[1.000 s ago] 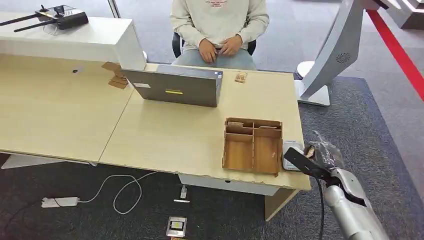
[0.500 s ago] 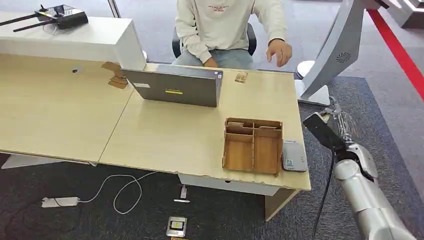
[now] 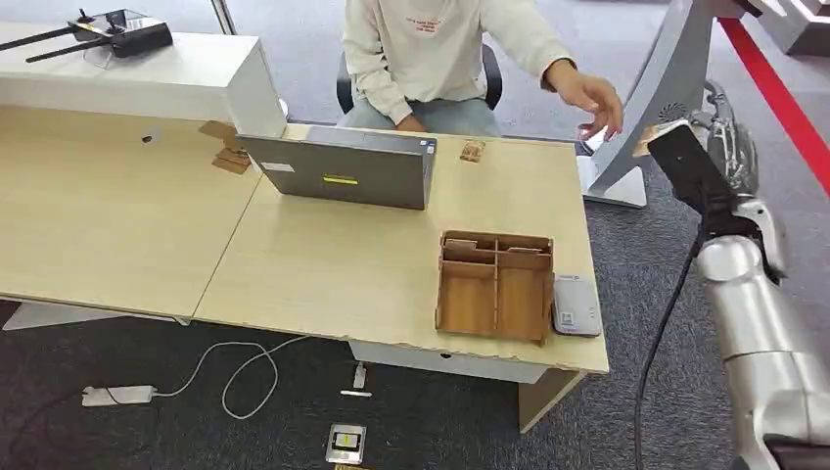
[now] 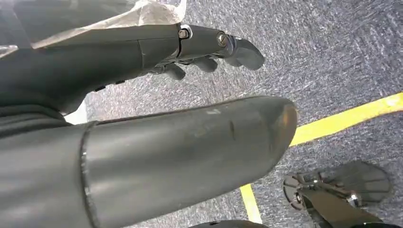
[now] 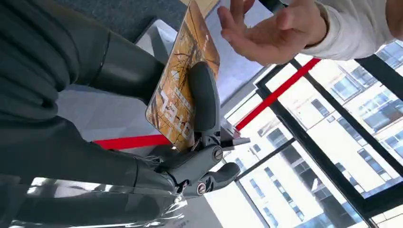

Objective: Pass the card to the sensor for recognition and then transmit it.

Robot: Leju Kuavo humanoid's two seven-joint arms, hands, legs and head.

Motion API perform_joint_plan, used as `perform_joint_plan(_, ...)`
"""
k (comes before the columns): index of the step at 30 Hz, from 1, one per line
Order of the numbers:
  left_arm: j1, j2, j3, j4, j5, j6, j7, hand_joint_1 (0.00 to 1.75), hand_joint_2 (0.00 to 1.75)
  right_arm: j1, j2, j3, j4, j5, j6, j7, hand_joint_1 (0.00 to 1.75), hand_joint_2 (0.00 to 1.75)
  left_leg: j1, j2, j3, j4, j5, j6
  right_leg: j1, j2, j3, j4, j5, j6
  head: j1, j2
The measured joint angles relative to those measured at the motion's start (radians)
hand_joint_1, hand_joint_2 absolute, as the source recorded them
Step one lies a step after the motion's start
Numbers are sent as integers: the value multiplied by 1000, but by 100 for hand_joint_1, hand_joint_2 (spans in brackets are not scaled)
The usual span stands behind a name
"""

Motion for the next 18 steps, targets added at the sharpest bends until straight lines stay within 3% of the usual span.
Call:
perform_joint_plan(6, -3, 13, -18, 0, -29, -29, -14, 0, 0, -2, 27, 14, -7, 111, -20, 3, 175, 175, 0, 0, -1, 0, 0, 0, 0, 0, 0, 0, 0, 0, 0, 0)
perform_joint_plan(12, -8, 39, -40, 0, -60, -78, -42, 0, 0, -32, 88, 52, 20, 215, -29, -8, 175, 175, 2, 0, -1, 0, 0, 0, 1, 0, 0, 0, 0, 0, 0, 0)
perform_joint_plan(18, -12, 58, -61, 0, -69, -82, -45, 0, 0, -69, 146, 89, 79, 254, -29, -26, 175, 175, 2, 0, -1, 0, 0, 0, 1, 0, 0, 0, 0, 0, 0, 0)
